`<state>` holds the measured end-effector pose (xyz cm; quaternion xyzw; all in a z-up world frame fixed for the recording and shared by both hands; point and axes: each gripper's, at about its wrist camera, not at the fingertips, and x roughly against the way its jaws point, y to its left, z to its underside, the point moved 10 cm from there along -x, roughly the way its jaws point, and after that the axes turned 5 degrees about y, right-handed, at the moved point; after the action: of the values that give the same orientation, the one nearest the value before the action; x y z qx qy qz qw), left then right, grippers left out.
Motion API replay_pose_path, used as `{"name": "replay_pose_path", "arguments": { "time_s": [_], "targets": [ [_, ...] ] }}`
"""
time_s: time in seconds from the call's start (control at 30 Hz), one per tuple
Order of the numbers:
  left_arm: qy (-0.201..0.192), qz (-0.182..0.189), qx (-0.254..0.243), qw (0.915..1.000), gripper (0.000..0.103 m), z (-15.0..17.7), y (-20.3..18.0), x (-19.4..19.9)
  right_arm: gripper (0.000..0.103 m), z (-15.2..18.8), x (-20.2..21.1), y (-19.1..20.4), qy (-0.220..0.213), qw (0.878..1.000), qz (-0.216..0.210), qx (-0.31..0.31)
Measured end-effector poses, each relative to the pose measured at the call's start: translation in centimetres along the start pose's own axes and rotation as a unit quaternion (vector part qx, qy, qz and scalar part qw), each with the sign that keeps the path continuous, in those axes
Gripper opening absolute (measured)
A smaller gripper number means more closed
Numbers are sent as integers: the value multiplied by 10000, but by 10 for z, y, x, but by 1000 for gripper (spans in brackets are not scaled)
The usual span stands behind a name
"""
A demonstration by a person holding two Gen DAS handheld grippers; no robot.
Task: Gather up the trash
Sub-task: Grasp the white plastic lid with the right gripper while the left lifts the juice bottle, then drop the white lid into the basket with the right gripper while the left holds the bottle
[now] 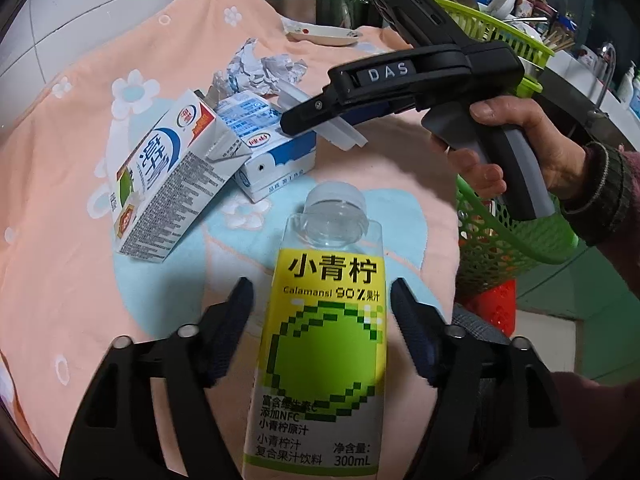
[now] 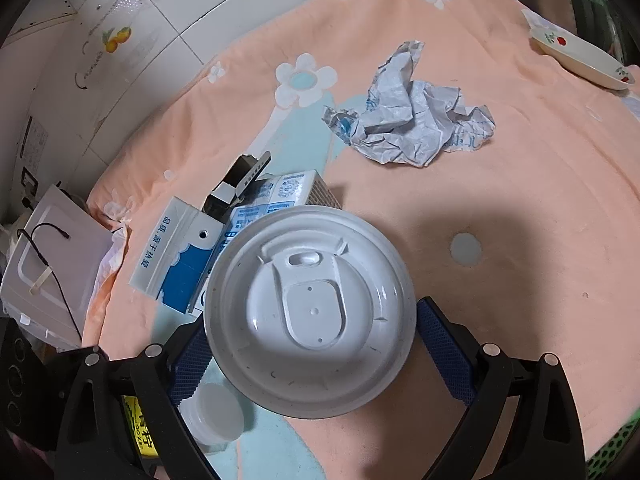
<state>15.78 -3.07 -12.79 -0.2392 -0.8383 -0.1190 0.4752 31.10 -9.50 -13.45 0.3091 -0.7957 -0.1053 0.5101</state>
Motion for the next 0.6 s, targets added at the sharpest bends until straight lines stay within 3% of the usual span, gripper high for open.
{"name": "replay_pose_path", "arguments": {
  "time_s": [0.27,0.3,0.37,0.6],
  "targets": [
    [116,-41,-53,9999,71,-2,-3,-9,88,2,6,3,-59,9998,146,87],
    [117,-64,-73,9999,70,-2,-4,-10,88,3,8,4,-84,9998,158,94],
    [131,-114,-79,9998,56,-2,-4,-11,88,5,14,5,-153,9996,201,129],
    [39,-130,58,9999,55,-2,-3,-9,88,20,52,7,-403,9979,434,278]
  ]
}}
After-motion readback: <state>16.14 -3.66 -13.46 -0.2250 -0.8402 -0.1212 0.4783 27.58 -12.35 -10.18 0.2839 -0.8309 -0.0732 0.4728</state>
